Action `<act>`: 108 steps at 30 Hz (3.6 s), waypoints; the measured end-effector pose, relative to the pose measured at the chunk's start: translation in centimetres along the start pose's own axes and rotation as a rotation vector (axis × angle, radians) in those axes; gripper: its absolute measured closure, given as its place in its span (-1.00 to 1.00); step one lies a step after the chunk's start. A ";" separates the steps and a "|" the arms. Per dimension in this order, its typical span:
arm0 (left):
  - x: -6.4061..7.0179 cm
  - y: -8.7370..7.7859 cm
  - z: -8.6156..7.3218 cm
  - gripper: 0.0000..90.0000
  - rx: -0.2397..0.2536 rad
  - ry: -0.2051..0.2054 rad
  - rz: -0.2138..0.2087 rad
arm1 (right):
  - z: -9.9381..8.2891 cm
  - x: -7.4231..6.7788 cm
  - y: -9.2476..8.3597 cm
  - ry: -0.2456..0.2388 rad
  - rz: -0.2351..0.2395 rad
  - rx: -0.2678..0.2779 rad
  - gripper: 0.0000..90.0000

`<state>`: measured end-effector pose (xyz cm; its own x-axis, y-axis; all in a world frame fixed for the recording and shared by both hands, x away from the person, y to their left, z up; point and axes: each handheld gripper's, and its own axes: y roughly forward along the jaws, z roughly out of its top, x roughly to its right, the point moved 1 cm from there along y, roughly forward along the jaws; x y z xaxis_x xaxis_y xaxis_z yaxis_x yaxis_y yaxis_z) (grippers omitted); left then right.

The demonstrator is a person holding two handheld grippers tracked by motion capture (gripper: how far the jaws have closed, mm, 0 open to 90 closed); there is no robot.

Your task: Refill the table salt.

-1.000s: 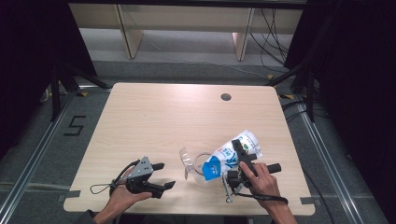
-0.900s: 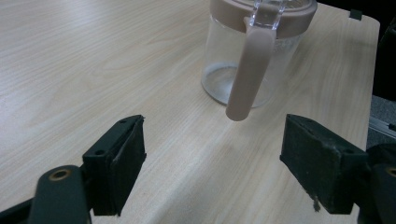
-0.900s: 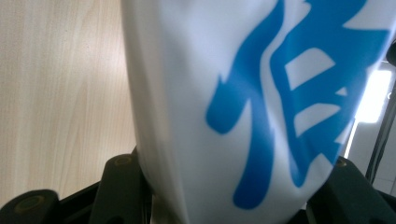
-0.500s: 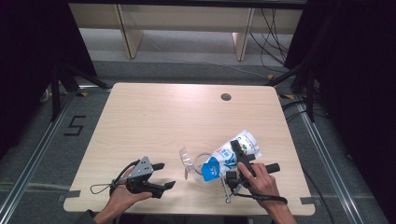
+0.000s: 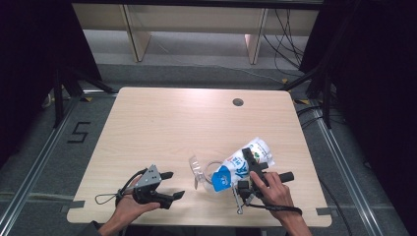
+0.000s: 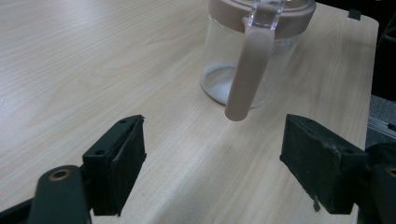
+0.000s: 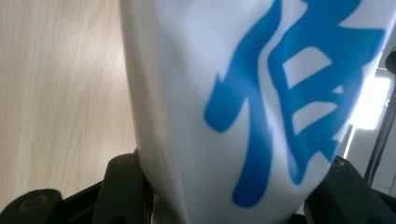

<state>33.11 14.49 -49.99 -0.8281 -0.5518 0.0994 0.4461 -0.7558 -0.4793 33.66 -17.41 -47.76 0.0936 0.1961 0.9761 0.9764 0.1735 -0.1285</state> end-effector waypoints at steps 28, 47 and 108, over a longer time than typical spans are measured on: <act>0.0 0.1 0.0 -0.53 0.000 0.006 -0.012 | 0.1 0.0 -0.1 -0.022 -0.012 0.004 0.14; 0.0 0.1 0.0 -0.53 0.000 0.005 -0.012 | 0.1 0.1 -0.1 -0.029 -0.016 0.002 0.14; 0.0 0.1 0.0 -0.53 -0.002 0.009 -0.006 | 0.0 0.2 -0.2 -0.030 -0.028 0.006 0.19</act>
<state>33.10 14.42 -50.01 -0.8338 -0.5440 0.0939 0.4406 -0.7582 -0.4806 33.51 -17.38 -47.52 0.0604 0.2202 0.9736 0.9773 0.1854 -0.1025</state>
